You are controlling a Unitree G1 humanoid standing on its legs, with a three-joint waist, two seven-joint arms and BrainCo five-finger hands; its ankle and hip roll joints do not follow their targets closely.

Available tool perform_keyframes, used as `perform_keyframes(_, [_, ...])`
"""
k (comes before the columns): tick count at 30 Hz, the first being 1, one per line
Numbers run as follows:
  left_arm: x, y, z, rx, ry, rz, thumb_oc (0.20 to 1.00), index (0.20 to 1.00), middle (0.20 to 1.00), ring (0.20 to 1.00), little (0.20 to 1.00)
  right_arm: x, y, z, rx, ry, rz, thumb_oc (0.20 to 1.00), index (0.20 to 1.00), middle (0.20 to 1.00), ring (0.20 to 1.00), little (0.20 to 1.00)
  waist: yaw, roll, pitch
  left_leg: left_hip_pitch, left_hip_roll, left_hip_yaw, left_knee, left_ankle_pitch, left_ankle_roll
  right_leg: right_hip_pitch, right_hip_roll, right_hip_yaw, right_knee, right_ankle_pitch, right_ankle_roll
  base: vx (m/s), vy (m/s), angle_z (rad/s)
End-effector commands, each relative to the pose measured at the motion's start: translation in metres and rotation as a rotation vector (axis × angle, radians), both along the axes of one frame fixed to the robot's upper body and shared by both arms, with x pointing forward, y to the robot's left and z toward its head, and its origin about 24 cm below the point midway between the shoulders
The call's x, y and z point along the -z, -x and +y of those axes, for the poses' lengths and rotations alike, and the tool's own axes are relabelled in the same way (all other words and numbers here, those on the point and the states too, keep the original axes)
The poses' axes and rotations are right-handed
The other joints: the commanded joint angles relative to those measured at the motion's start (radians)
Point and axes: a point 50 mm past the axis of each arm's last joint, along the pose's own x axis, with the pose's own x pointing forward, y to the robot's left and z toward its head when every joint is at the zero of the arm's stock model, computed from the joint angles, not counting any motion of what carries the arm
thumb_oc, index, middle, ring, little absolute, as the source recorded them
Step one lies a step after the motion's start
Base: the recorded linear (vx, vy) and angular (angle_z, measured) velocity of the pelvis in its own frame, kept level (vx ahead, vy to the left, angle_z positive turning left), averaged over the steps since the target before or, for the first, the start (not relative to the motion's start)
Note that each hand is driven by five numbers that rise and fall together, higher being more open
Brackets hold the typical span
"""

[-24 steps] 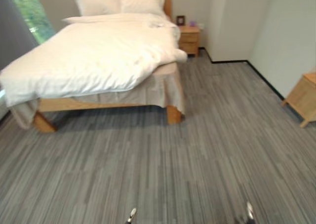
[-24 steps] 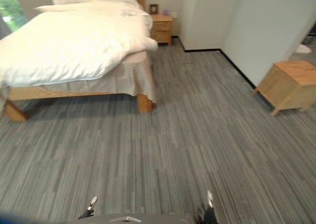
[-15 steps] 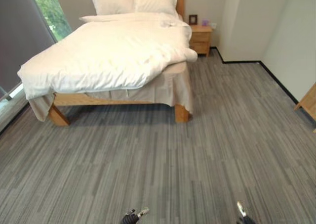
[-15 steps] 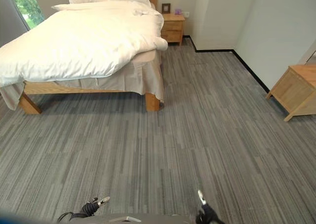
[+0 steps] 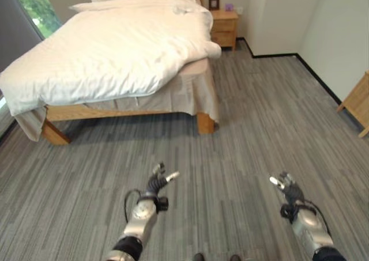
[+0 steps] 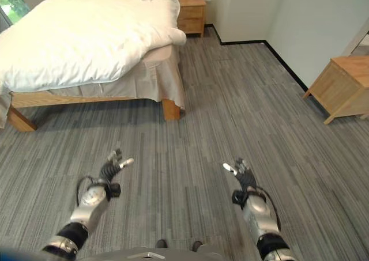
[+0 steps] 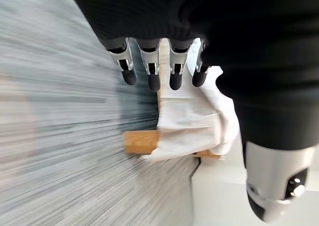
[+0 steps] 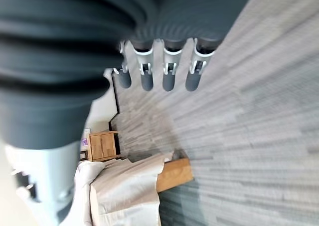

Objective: Making the bed.

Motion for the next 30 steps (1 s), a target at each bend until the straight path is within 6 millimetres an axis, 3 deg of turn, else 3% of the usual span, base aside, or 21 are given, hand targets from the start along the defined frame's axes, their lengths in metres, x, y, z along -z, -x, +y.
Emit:
perform_keyframes(1, [-0.018,-0.008,-0.002,-0.047,0.1,-0.108,1.0,1.0,1.0,1.0,1.0,-0.011,-0.013,0.017,-0.076,0.018,-0.065,1.0,1.0,1.0,1.0,1.0,-0.002,-0.035,0.05,0.018,-0.014,-0.054,-0.036,0.003,-0.025,-0.018,-0.132,-0.038,0.097,0.171,0.129,0.09,0.213,-0.25])
perform_keyframes(4, [-0.015,0.004,-0.003,-0.046,0.145,-0.098,1.0,1.0,1.0,1.0,1.0,-0.004,-0.005,0.025,-0.123,0.037,-0.03,1.0,1.0,1.0,1.0,1.0,-0.004,-0.022,0.08,0.062,-0.017,-0.046,-0.036,-0.038,0.001,-0.147,-0.152,-0.039,0.38,0.257,0.16,0.14,0.156,-0.26])
perform_keyframes(6, [-0.012,0.007,-0.001,-0.042,0.13,-0.086,1.0,1.0,1.0,1.0,1.0,0.0,-0.001,0.026,-0.136,0.044,-0.01,1.0,1.0,1.0,1.0,1.0,-0.017,-0.016,0.086,0.09,-0.006,-0.052,-0.036,-0.031,-0.008,-0.199,-0.145,-0.033,0.391,0.263,0.158,0.24,0.03,-0.07])
perform_keyframes(7, [-0.01,0.01,0.0,-0.04,0.128,-0.08,1.0,1.0,1.0,1.0,1.0,0.002,0.004,0.026,-0.135,0.034,0.0,1.0,1.0,1.0,1.0,1.0,-0.03,-0.013,0.088,0.117,0.002,-0.057,-0.036,-0.034,-0.017,-0.238,-0.151,-0.038,0.363,0.263,0.152,0.61,-0.057,-0.01])
perform_keyframes(9, [-0.016,0.007,0.0,-0.019,0.113,-0.104,1.0,1.0,1.0,1.0,1.0,0.007,0.017,0.018,-0.081,-0.007,0.01,1.0,1.0,1.0,1.0,1.0,-0.088,-0.013,0.104,0.205,0.017,-0.109,-0.036,-0.07,-0.062,-0.304,-0.163,-0.014,0.104,0.277,0.144,0.63,-0.144,-0.02])
perform_keyframes(10, [-0.016,0.007,0.0,-0.019,0.113,-0.104,1.0,1.0,1.0,1.0,1.0,0.007,0.017,0.018,-0.081,-0.007,0.01,1.0,1.0,1.0,1.0,1.0,-0.089,-0.013,0.104,0.204,0.018,-0.109,-0.036,-0.069,-0.062,-0.301,-0.163,-0.016,0.099,0.28,0.144,0.41,-0.133,0.32])
perform_keyframes(13, [-0.025,-0.006,-0.008,0.006,0.131,-0.14,1.0,1.0,1.0,1.0,1.0,0.013,0.031,0.009,-0.024,-0.02,0.034,1.0,1.0,1.0,1.0,1.0,-0.145,-0.022,0.102,0.279,0.051,-0.171,-0.036,-0.097,-0.106,-0.345,-0.157,0.024,-0.146,0.348,0.175,0.57,-0.191,0.62])
perform_keyframes(15, [-0.034,-0.01,-0.015,0.031,0.133,-0.182,1.0,1.0,1.0,1.0,1.0,0.014,0.04,0.002,-0.014,-0.009,0.045,1.0,1.0,1.0,1.0,1.0,-0.164,-0.024,0.089,0.329,0.078,-0.196,-0.036,-0.084,-0.123,-0.355,-0.172,-0.014,-0.14,0.377,0.195,0.66,-0.247,0.86])
perform_keyframes(17, [-0.036,-0.008,-0.022,0.066,0.155,-0.189,1.0,1.0,1.0,1.0,1.0,0.021,0.049,0.002,-0.004,-0.019,0.074,1.0,1.0,1.0,1.0,1.0,-0.166,-0.022,0.063,0.325,0.128,-0.223,0.059,0.032,-0.155,-0.319,-0.14,-0.01,-0.068,0.343,0.151,0.77,-0.379,0.91])
perform_keyframes(18, [-0.03,-0.004,-0.031,0.1,0.194,-0.156,1.0,1.0,1.0,1.0,1.0,0.023,0.05,0.003,-0.007,-0.036,0.087,1.0,1.0,1.0,1.0,1.0,-0.169,-0.034,0.045,0.211,0.175,-0.203,0.332,0.233,-0.181,-0.262,-0.098,-0.013,-0.034,0.294,0.093,0.91,-0.582,1.01])
perform_keyframes(19, [-0.029,-0.006,-0.034,0.114,0.187,-0.145,1.0,1.0,1.0,1.0,1.0,0.022,0.049,0.001,0.009,-0.042,0.081,1.0,1.0,1.0,1.0,1.0,-0.166,-0.053,0.044,0.124,0.204,-0.177,0.499,0.297,-0.167,-0.21,-0.086,-0.021,-0.038,0.27,0.057,0.88,-0.68,1.13])
perform_keyframes(20, [-0.031,-0.008,-0.037,0.136,0.178,-0.147,1.0,1.0,1.0,1.0,1.0,0.02,0.047,0.001,0.024,-0.061,0.069,1.0,1.0,1.0,1.0,1.0,-0.155,-0.075,0.054,0.05,0.223,-0.142,0.638,0.308,-0.145,-0.154,-0.07,-0.026,-0.052,0.242,0.019,0.46,-0.425,0.67])
perform_keyframes(21, [-0.031,-0.008,-0.037,0.136,0.178,-0.148,1.0,1.0,1.0,1.0,1.0,0.02,0.047,0.001,0.024,-0.062,0.068,1.0,1.0,1.0,1.0,1.0,-0.157,-0.076,0.053,0.047,0.221,-0.144,0.638,0.309,-0.144,-0.156,-0.072,-0.027,-0.053,0.243,0.019,0.45,-0.413,0.27])
perform_keyframes(22, [-0.035,-0.011,-0.042,0.168,0.17,-0.158,1.0,1.0,1.0,1.0,1.0,0.016,0.045,0.003,0.017,-0.086,0.041,1.0,1.0,1.0,1.0,1.0,-0.135,-0.093,0.066,-0.014,0.238,-0.125,0.72,0.302,-0.12,-0.108,-0.06,-0.024,-0.067,0.21,-0.011,0.59,-0.424,-0.44])
perform_keyframes(23, [-0.039,-0.014,-0.051,0.212,0.171,-0.169,1.0,1.0,1.0,1.0,1.0,0.013,0.041,-0.002,-0.003,-0.037,0.045,1.0,1.0,1.0,1.0,1.0,-0.08,-0.122,0.1,-0.189,0.186,-0.111,0.827,0.214,-0.111,-0.009,-0.064,-0.017,-0.103,0.184,-0.016,0.81,-0.481,-0.42])
perform_keyframes(24, [-0.037,-0.014,-0.054,0.216,0.186,-0.162,1.0,1.0,1.0,1.0,1.0,0.009,0.035,-0.003,-0.017,-0.01,0.036,1.0,1.0,1.0,1.0,1.0,-0.055,-0.127,0.105,-0.272,0.167,-0.08,0.784,0.181,-0.114,0.044,-0.063,-0.02,-0.128,0.173,-0.009,0.83,-0.323,-0.14])
perform_keyframes(26, [-0.037,-0.012,-0.054,0.232,0.2,-0.165,1.0,1.0,1.0,1.0,1.0,-0.002,0.025,-0.004,-0.032,-0.007,-0.019,1.0,1.0,1.0,1.0,1.0,-0.015,-0.13,0.098,-0.335,0.156,-0.025,0.666,0.174,-0.124,0.118,-0.06,-0.02,-0.154,0.148,-0.001,0.65,-0.082,0.09])
perform_keyframes(27, [-0.036,-0.011,-0.055,0.236,0.196,-0.165,1.0,1.0,1.0,1.0,1.0,-0.005,0.025,-0.006,-0.015,-0.019,-0.039,1.0,1.0,1.0,1.0,1.0,-0.008,-0.116,0.09,-0.341,0.163,0.038,0.519,0.193,-0.126,0.146,-0.043,-0.024,-0.159,0.128,0.002,0.69,-0.014,-0.45])
perform_keyframes(28, [-0.037,-0.012,-0.054,0.235,0.193,-0.172,1.0,1.0,1.0,1.0,1.0,-0.009,0.022,-0.005,-0.011,-0.029,-0.067,1.0,1.0,1.0,1.0,1.0,0.007,-0.102,0.078,-0.342,0.142,0.101,0.343,0.222,-0.132,0.183,-0.027,-0.027,-0.171,0.113,0.013,0.52,0.005,-0.56])
perform_keyframes(29, [-0.037,-0.012,-0.054,0.235,0.193,-0.171,1.0,1.0,1.0,1.0,1.0,-0.009,0.022,-0.005,-0.01,-0.03,-0.067,1.0,1.0,1.0,1.0,1.0,0.008,-0.105,0.081,-0.333,0.136,0.105,0.332,0.227,-0.131,0.187,-0.031,-0.027,-0.172,0.113,0.014,0.54,0.015,-0.51])
perform_keyframes(30, [-0.038,-0.012,-0.056,0.242,0.189,-0.176,1.0,1.0,1.0,1.0,1.0,-0.011,0.02,-0.004,0.0,-0.041,-0.084,1.0,1.0,1.0,1.0,1.0,0.016,-0.085,0.063,-0.321,0.107,0.159,0.157,0.247,-0.132,0.219,-0.007,-0.028,-0.175,0.093,0.025,0.76,0.009,-0.18])
